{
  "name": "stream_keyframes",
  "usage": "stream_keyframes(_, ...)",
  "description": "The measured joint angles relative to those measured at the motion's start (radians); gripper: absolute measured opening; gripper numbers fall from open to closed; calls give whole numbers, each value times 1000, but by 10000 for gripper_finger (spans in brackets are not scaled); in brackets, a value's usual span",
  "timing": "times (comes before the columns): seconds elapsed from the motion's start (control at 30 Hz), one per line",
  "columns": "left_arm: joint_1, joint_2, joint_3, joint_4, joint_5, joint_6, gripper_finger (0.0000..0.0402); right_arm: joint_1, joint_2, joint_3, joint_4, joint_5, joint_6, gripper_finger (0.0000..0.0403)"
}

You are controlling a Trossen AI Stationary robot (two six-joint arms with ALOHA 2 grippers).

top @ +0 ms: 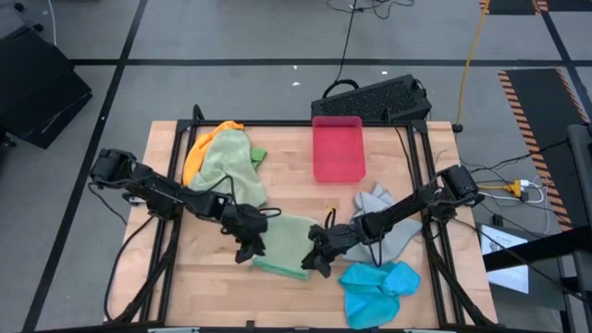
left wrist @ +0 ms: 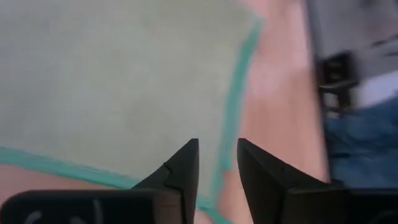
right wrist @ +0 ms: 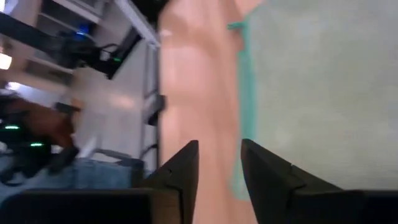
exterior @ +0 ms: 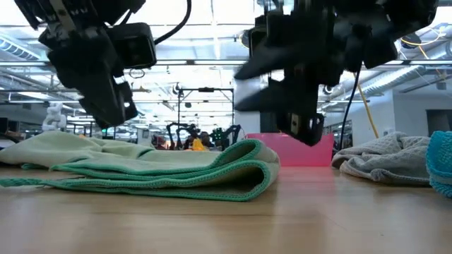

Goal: Fold microfiber towels
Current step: Fold the right light green microfiber cloth

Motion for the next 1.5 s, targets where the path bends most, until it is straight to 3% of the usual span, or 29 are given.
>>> stream_keyframes(0.17,9,31,2,-15,-104,22,92,1,61,0,-25,39,-10,59)
stream_keyframes(0.4,24,62,0,-9,-73,-70,90,1,145,5,5,82,-4,7)
stream_keyframes(0.5,27,56,6,-9,-72,-107,90,-3,127,3,6,77,-24,3)
stream_keyframes(0.77,29,32,77,-54,-92,-109,90,-10,6,-1,-66,77,-77,1)
stream_keyframes(1.0,34,32,189,-191,-107,-79,90,-9,-139,-2,-224,86,-140,1)
stream_keyframes(1.23,34,32,313,-362,-138,-18,90,0,-299,0,-435,209,-165,0)
stream_keyframes(1.5,73,32,424,-552,-188,28,109,-24,-399,0,-560,284,-172,0)
